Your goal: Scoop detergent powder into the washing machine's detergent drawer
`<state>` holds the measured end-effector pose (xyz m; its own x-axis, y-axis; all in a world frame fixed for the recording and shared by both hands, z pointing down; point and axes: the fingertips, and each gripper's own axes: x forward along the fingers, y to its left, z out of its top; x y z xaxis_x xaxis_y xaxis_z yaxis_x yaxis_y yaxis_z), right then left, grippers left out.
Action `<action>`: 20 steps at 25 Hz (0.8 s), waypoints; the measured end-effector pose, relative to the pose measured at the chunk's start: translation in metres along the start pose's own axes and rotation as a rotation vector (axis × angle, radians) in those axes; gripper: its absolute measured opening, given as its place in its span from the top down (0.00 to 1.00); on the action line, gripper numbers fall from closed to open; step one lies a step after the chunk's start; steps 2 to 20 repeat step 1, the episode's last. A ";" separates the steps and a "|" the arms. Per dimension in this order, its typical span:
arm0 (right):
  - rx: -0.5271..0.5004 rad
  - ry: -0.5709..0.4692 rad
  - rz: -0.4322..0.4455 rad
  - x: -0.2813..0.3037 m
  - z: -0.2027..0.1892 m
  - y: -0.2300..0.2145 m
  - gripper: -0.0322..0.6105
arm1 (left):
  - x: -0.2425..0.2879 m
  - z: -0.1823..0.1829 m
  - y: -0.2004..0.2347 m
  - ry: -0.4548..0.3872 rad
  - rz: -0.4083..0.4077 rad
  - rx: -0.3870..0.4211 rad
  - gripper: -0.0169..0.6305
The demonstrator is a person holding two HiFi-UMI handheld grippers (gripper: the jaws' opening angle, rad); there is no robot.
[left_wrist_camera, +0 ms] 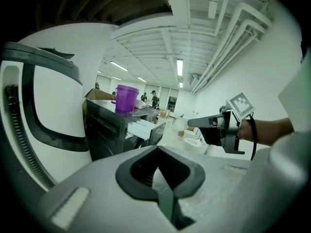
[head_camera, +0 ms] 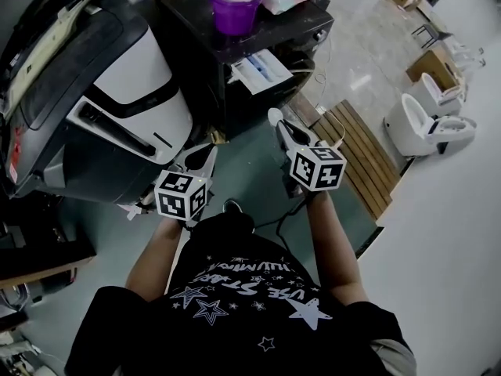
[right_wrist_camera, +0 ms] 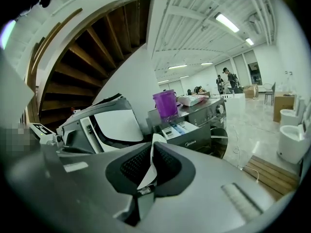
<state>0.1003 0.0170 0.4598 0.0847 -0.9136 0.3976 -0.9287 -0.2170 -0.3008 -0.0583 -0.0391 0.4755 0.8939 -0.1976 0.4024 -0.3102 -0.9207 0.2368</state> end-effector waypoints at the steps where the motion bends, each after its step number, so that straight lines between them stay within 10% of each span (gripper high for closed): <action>1: 0.004 -0.007 -0.002 -0.007 -0.002 0.002 0.90 | -0.005 0.000 -0.004 -0.011 0.002 -0.001 0.97; 20: 0.004 -0.007 -0.002 -0.007 -0.002 0.002 0.90 | -0.005 0.000 -0.004 -0.011 0.002 -0.001 0.97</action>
